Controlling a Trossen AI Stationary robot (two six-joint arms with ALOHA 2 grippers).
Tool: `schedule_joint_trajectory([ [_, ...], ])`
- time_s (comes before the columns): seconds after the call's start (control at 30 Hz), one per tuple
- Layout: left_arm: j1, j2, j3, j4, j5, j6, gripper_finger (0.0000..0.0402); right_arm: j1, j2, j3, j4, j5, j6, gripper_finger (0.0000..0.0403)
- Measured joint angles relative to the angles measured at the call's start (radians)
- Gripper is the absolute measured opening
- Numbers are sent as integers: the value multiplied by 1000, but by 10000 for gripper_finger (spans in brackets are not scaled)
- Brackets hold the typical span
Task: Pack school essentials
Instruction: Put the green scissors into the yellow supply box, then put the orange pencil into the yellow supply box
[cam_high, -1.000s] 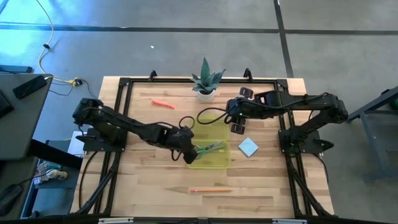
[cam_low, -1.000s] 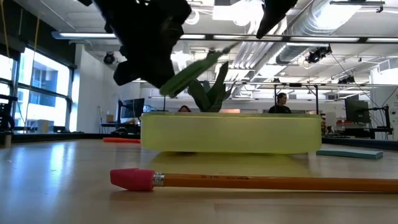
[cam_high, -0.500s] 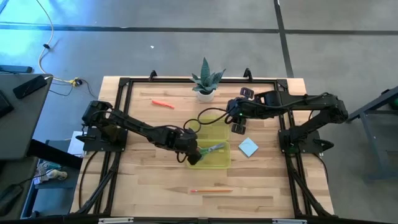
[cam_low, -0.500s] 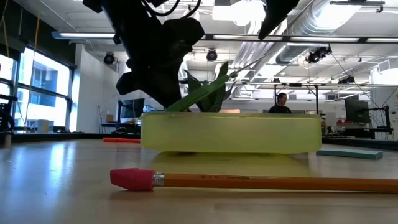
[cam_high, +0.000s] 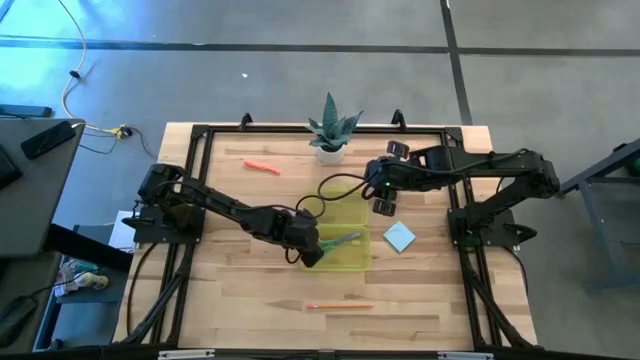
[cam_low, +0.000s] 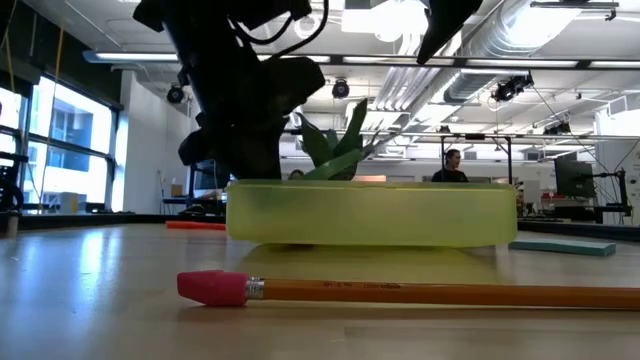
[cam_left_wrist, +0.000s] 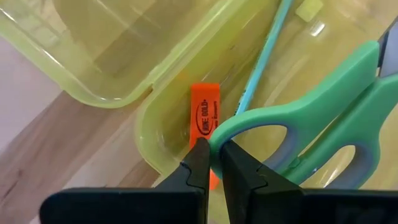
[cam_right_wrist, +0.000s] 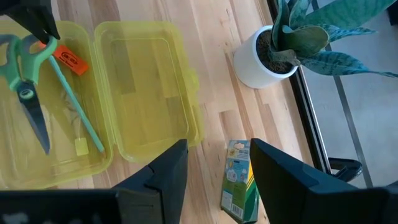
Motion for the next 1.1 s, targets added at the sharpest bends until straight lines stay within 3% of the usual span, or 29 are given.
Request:
schedule_joint_trajectory([
  [0.53, 7, 4, 0, 8, 0, 48, 94, 1, 0, 0, -26, -1, 26, 165],
  [0.87, 7, -33, 24, 0, 8, 203, 84, 8, 0, 0, -66, -21, 43, 165],
  [1.1, -6, -118, 34, -216, -40, 272, 75, 64, 0, -100, -48, -124, 77, 165],
])
